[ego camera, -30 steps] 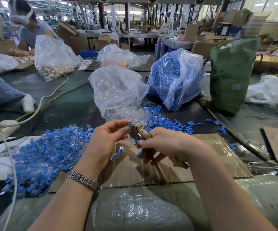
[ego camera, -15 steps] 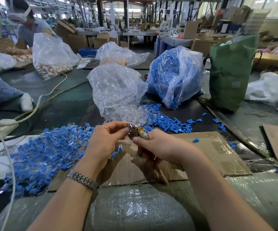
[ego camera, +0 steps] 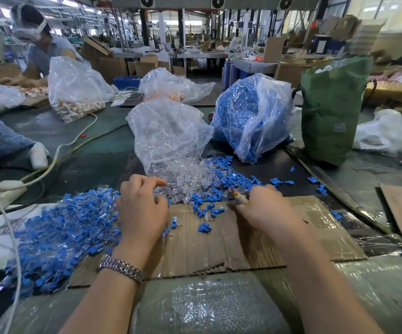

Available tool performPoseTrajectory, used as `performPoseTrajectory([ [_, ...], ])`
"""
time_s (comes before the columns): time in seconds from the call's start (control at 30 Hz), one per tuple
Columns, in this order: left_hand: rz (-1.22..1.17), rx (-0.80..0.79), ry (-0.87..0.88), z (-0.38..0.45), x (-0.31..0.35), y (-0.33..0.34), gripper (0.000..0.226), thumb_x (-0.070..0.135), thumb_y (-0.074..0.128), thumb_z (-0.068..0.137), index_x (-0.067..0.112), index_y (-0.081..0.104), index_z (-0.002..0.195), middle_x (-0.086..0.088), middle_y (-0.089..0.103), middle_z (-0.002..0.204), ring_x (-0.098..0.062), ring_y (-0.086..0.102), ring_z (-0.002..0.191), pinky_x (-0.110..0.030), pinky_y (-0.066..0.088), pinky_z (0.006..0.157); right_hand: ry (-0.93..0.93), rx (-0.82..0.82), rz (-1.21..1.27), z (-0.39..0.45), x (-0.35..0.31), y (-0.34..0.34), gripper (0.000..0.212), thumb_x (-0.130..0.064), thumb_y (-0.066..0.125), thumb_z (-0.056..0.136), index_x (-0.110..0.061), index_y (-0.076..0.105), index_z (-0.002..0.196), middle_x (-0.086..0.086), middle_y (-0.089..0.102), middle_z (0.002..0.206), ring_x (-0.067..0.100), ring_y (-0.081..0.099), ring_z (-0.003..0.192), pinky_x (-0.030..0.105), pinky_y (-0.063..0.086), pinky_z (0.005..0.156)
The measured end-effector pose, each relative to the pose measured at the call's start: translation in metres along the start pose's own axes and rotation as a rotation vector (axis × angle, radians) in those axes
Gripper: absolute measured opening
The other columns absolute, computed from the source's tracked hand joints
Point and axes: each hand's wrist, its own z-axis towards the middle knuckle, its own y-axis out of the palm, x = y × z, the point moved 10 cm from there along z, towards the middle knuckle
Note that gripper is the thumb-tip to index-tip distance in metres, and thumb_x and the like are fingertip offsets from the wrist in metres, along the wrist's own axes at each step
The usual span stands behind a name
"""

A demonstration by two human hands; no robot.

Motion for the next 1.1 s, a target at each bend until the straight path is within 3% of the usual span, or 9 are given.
performPoseTrajectory([
  [0.07,0.000,-0.104,0.147,-0.005,0.020,0.015,0.028,0.005,0.064,0.090,0.027,0.073,0.105,0.010,0.053,0.103,-0.009,0.040,0.101,-0.030,0.031,0.093,0.040,-0.001,-0.065,-0.001,0.006,0.006,0.039,-0.049,0.061,0.093,-0.016,0.060,0.114,0.014,0.052,0.128,0.033,0.051,0.117,0.046,0.048,0.100],
  [0.2,0.048,-0.299,0.305,-0.018,0.040,0.043,0.027,0.022,0.057,0.101,0.036,0.070,0.120,0.018,0.057,0.113,-0.002,0.036,0.107,-0.029,0.026,0.097,0.060,0.027,-0.096,-0.003,0.006,0.005,0.059,-0.059,0.060,0.092,-0.014,0.054,0.130,0.014,0.047,0.137,0.034,0.043,0.127,0.050,0.044,0.103],
  [0.3,0.112,-0.348,0.307,-0.021,0.040,0.052,0.029,0.030,0.049,0.105,0.038,0.066,0.127,0.018,0.060,0.118,-0.005,0.043,0.110,-0.031,0.026,0.099,-0.048,0.153,-0.080,-0.005,-0.013,-0.010,0.038,-0.041,0.061,0.096,-0.020,0.054,0.127,0.007,0.045,0.132,0.030,0.039,0.126,0.053,0.037,0.101],
  [0.4,0.110,-0.340,0.279,-0.020,0.037,0.051,0.024,0.029,0.053,0.103,0.034,0.069,0.120,0.017,0.060,0.114,-0.007,0.048,0.112,-0.032,0.026,0.103,-0.263,0.141,-0.067,-0.008,-0.046,-0.010,0.019,-0.022,0.059,0.098,-0.031,0.063,0.114,-0.003,0.050,0.113,0.023,0.040,0.118,0.049,0.031,0.094],
  [0.57,0.074,-0.326,0.236,-0.018,0.032,0.047,0.007,0.031,0.063,0.097,0.036,0.064,0.102,0.022,0.051,0.099,-0.001,0.047,0.099,-0.037,0.027,0.109,-0.342,0.156,-0.104,-0.011,-0.063,0.004,0.016,-0.019,0.060,0.098,-0.031,0.069,0.103,-0.006,0.057,0.105,0.020,0.039,0.111,0.047,0.027,0.091],
  [0.7,0.042,-0.335,0.195,-0.017,0.029,0.043,0.008,0.033,0.067,0.095,0.034,0.059,0.092,0.019,0.054,0.091,-0.001,0.051,0.090,-0.035,0.030,0.108,-0.367,0.185,-0.076,-0.013,-0.063,0.007,0.007,-0.028,0.057,0.098,-0.028,0.064,0.102,-0.005,0.059,0.101,0.022,0.042,0.110,0.047,0.031,0.095],
  [0.83,-0.201,-0.320,0.109,-0.013,0.029,0.034,0.008,0.023,0.068,0.095,0.028,0.066,0.101,0.016,0.062,0.093,0.003,0.058,0.088,-0.023,0.049,0.093,-0.375,0.205,0.152,-0.014,-0.058,0.004,0.008,-0.024,0.058,0.097,-0.031,0.057,0.102,-0.008,0.059,0.094,0.020,0.048,0.106,0.043,0.031,0.094],
  [0.97,-0.451,-0.377,0.004,-0.012,0.026,0.032,0.015,0.019,0.070,0.094,0.030,0.073,0.104,0.015,0.071,0.094,0.007,0.063,0.088,-0.005,0.048,0.075,-0.386,0.191,0.547,-0.016,-0.053,-0.003,0.015,-0.025,0.069,0.094,-0.033,0.070,0.108,-0.013,0.072,0.101,0.009,0.062,0.102,0.039,0.042,0.102],
  [1.1,-0.738,-0.504,-0.166,-0.017,0.017,0.044,0.013,0.024,0.073,0.089,0.032,0.079,0.096,0.009,0.077,0.090,0.000,0.067,0.078,-0.017,0.053,0.068,-0.350,0.130,0.961,-0.018,-0.045,-0.006,0.006,-0.015,0.076,0.089,-0.016,0.071,0.093,-0.003,0.075,0.090,0.011,0.070,0.089,0.037,0.055,0.092],
])
